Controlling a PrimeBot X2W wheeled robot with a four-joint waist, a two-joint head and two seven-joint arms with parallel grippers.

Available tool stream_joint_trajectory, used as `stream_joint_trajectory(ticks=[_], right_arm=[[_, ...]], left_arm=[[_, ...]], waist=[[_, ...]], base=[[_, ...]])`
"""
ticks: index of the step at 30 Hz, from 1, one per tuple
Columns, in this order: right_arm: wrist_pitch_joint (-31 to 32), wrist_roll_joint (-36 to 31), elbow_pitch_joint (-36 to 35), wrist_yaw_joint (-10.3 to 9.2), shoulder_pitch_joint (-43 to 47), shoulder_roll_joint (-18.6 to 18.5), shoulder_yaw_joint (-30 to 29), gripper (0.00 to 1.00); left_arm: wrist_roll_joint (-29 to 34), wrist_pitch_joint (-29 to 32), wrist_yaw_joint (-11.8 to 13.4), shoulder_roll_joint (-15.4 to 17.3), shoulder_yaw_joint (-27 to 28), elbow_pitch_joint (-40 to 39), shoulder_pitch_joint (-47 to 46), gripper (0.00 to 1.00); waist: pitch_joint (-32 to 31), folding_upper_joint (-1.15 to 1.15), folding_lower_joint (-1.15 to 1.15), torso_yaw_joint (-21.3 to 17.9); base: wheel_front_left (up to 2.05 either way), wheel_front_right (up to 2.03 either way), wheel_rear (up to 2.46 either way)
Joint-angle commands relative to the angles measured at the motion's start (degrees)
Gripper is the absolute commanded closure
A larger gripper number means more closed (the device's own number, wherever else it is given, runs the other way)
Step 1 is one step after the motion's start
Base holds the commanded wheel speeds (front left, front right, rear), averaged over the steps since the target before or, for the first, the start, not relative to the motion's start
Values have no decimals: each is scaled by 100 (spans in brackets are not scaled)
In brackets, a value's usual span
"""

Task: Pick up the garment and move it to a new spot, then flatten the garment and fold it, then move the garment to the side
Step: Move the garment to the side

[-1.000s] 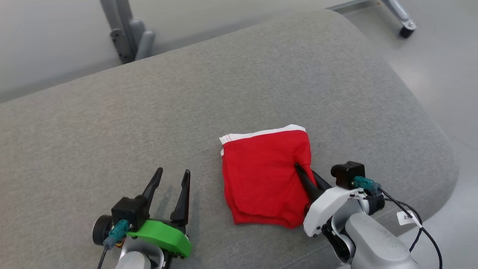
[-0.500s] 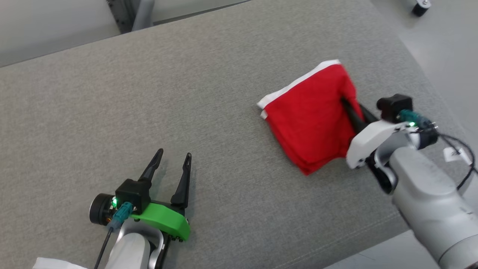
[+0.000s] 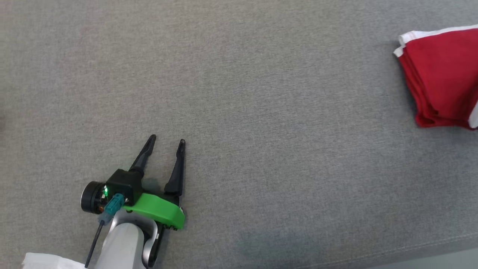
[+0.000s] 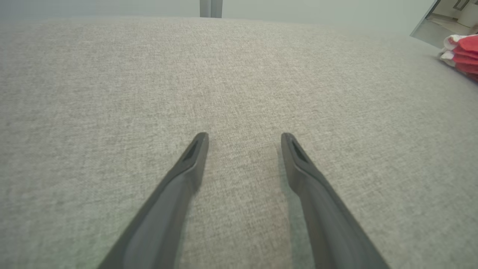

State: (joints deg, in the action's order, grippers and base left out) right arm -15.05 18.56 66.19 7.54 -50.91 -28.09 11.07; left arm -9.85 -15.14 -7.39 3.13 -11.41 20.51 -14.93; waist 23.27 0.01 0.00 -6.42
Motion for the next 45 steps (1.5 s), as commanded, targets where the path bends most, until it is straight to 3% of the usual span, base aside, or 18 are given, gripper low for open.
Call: stream_joint_trajectory(ticks=[1, 7, 11, 17, 26, 36, 45], right_arm=[[-17, -164, -70, -10, -80, -183, -329, 0], [-16, -1055, -640, -9, 258, -192, -1507, 0], [-16, -1521, -1401, -8, 585, 318, -1985, 0], [-16, -1579, -2470, -9, 1496, 1233, -1801, 0], [-16, -1033, -3122, -9, 2851, 1902, -1212, 0], [-16, -872, -3492, -9, 3794, 2317, -909, 0], [-16, -973, -3859, -9, 3965, 2405, -881, 0]], left_arm=[[34, 3, -14, 9, -17, -24, -132, 0], [-20, 7, -2, 4, -9, 102, -68, 0], [-89, 5, -2, -6, 36, 135, 60, 0], [-292, 3, -2, -12, 209, 95, 327, 0], [-499, 3, 26, -14, 350, 139, 797, 0], [-499, 3, 83, -15, 646, 113, 1216, 0], [-472, 3, 147, -13, 1085, 57, 1452, 0]], waist=[[305, -1, 0, 317], [73, -1, 0, 209], [-246, -1, 0, 171], [-873, -1, 0, 207], [-1525, -1, 0, 492], [-1986, -1, 0, 648], [-2302, -1, 0, 570]], base=[[0, 0, 0], [0, 0, 0], [0, 0, 0], [0, 0, 0], [0, 0, 0], [0, 0, 0], [0, 0, 0]])
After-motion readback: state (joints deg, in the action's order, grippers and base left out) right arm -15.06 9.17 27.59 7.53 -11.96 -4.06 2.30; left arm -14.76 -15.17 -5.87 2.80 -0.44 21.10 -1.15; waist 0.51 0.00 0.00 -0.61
